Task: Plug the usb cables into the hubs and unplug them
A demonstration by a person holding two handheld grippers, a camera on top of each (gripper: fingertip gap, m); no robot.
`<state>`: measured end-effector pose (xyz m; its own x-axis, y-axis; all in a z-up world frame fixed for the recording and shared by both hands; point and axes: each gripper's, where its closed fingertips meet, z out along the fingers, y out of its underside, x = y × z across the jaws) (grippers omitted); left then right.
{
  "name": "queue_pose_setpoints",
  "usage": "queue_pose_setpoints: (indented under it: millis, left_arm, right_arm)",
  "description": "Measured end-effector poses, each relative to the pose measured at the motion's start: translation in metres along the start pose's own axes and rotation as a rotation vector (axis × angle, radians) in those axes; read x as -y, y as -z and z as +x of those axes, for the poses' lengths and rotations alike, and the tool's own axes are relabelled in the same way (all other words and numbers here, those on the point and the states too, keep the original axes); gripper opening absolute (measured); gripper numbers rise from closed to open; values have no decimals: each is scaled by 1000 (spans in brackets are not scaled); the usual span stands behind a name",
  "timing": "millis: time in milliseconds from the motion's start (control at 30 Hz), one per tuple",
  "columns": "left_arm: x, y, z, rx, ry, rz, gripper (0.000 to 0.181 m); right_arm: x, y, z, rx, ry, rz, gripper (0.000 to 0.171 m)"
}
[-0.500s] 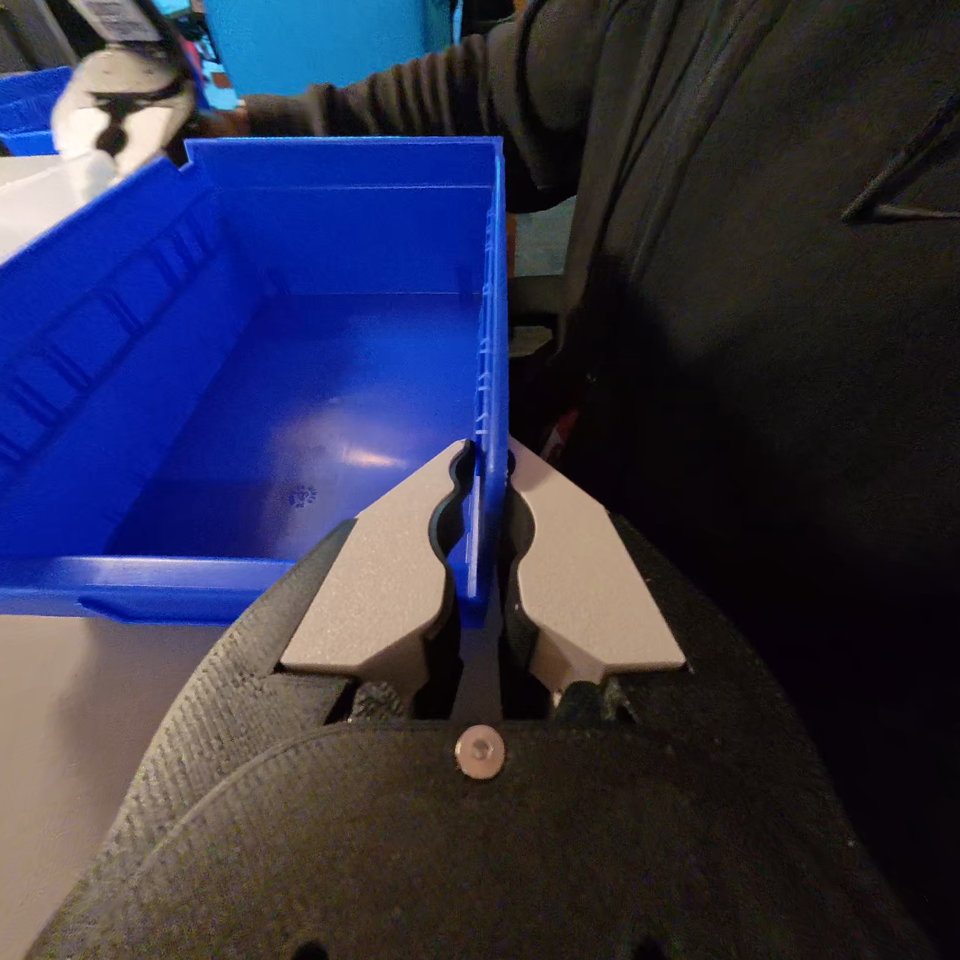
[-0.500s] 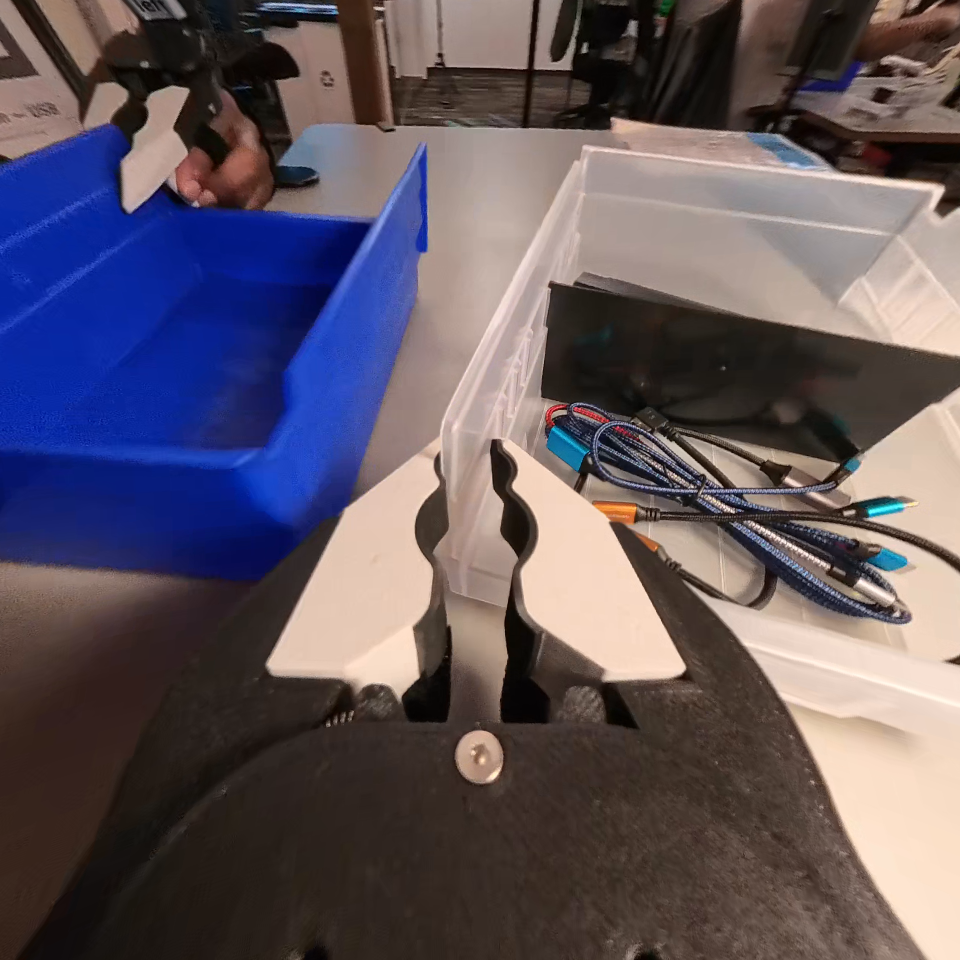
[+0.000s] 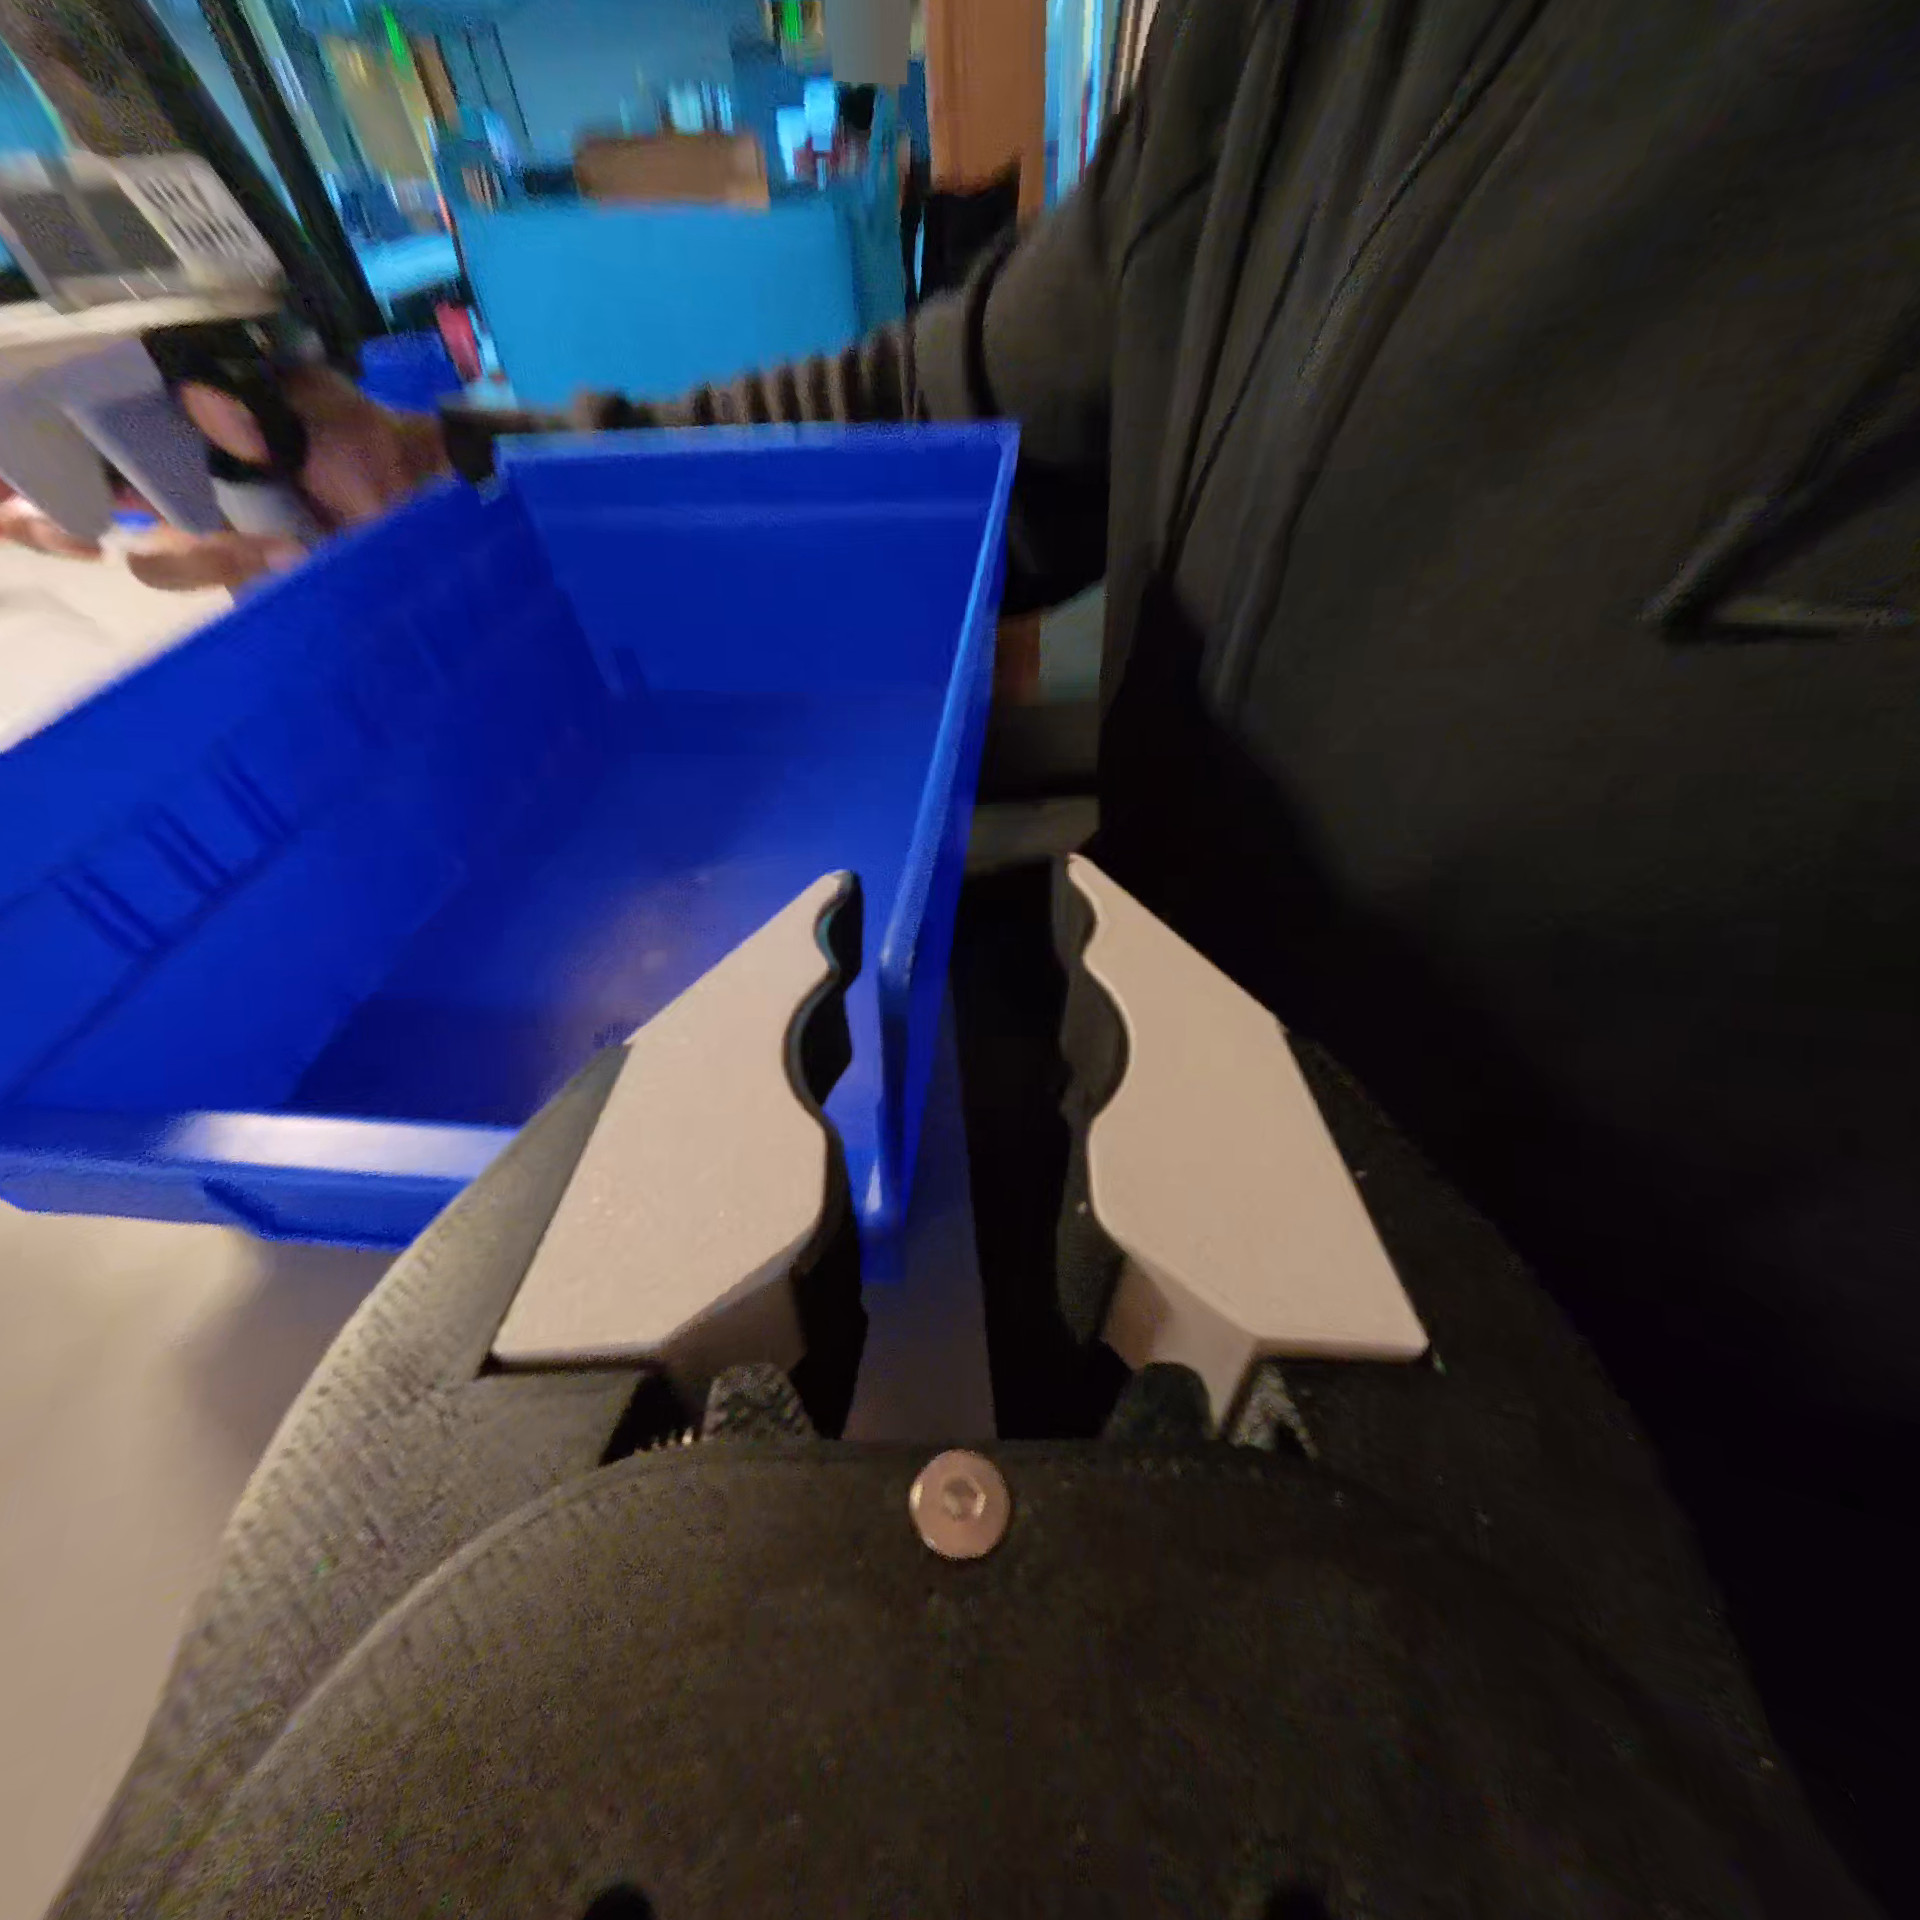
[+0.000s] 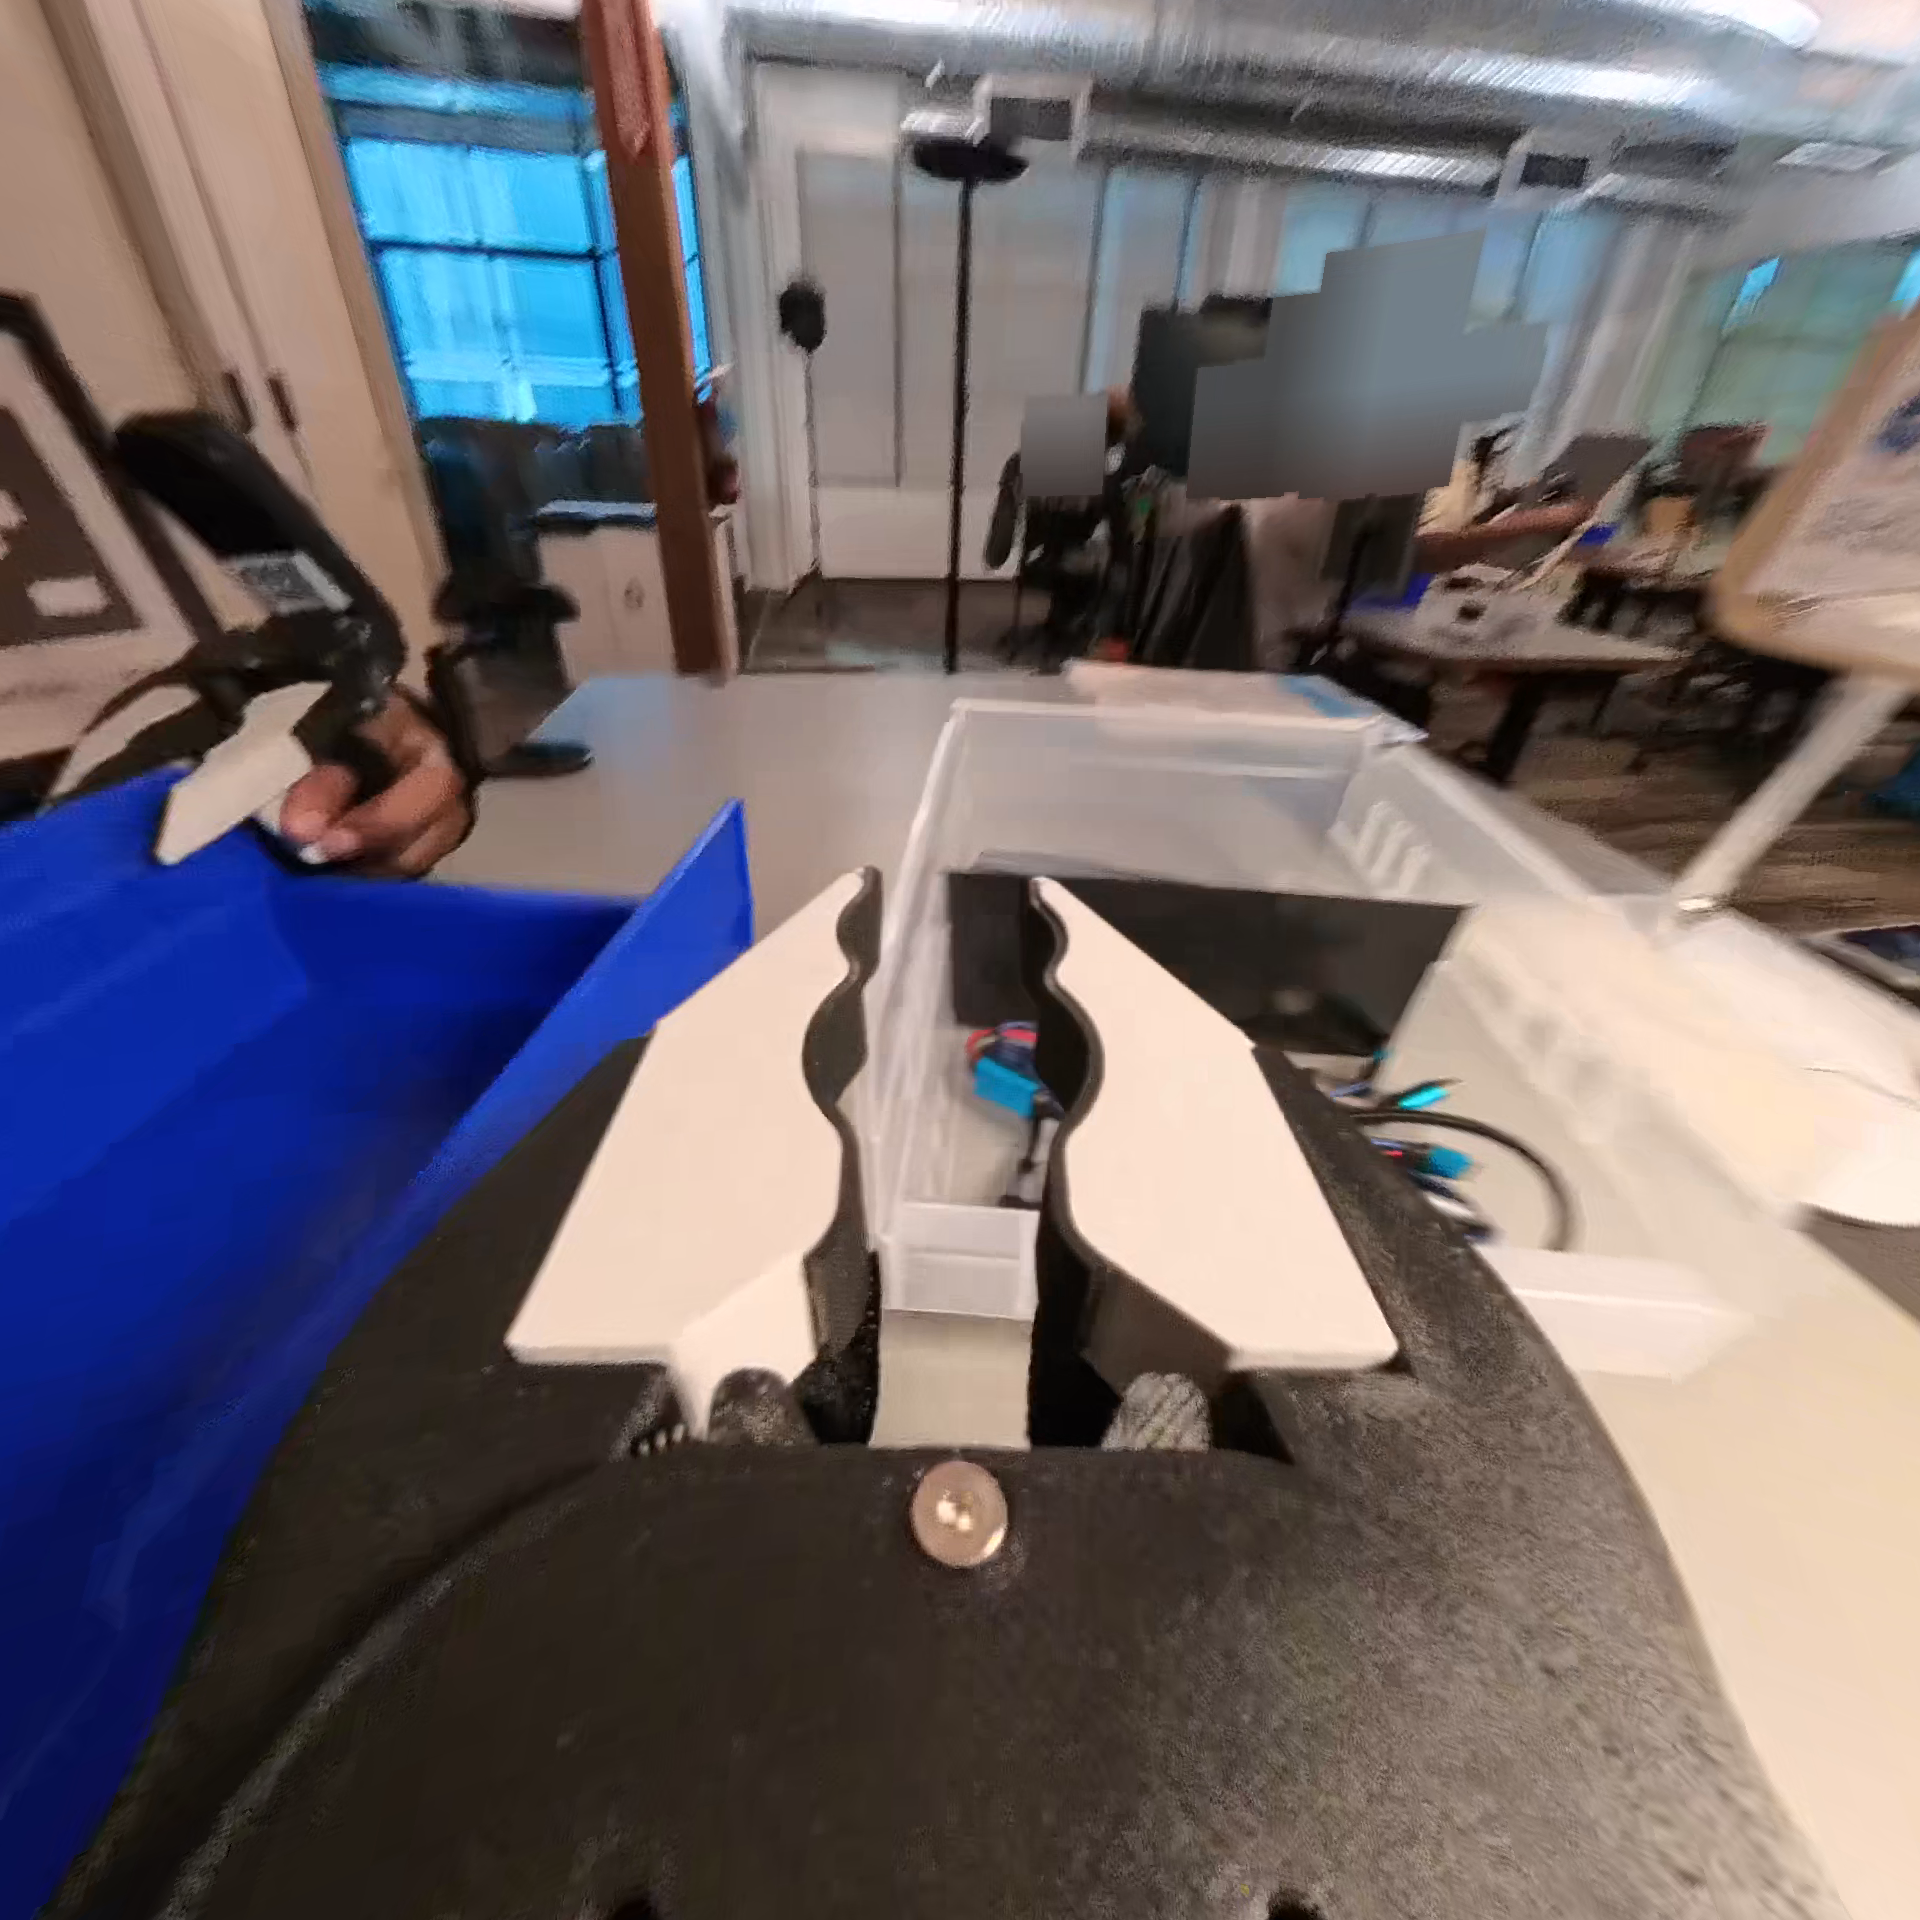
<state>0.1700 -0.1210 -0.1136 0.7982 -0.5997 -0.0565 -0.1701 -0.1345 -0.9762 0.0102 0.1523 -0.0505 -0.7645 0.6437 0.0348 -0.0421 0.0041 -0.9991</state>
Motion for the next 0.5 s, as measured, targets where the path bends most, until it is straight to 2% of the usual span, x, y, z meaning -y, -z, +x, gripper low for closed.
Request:
queue_pose_setpoints:
  millis: [100, 167, 200, 267, 333, 367, 433, 500]
  left_arm:
    - [41, 31, 0, 48, -38, 199, 51]
    - [62, 54, -25, 186, -13, 278, 57]
    - [67, 66, -47, 286, 34, 287, 65]
    - [62, 93, -109, 542, 187, 238, 79]
    - [41, 121, -170, 775, 324, 137, 84]
    - [30, 133, -197, 867, 391, 89, 84]
    - [15, 144, -244, 921, 493, 23, 83]
    - [12, 141, -285, 880, 562, 14, 83]
  right_arm:
    - [25, 37, 20, -154, -5, -1, 30]
    - [29, 61, 28, -304, -74, -86, 36]
    - [25, 71, 23, -359, -119, -146, 43]
    - [13, 86, -5, -413, -195, -260, 55]
    - [7, 95, -42, -436, -246, -251, 71]
    - [4, 99, -59, -459, -290, -219, 71]
    - [-5, 109, -89, -516, -391, -170, 80]
    - [-20, 123, -109, -608, -441, -167, 86]
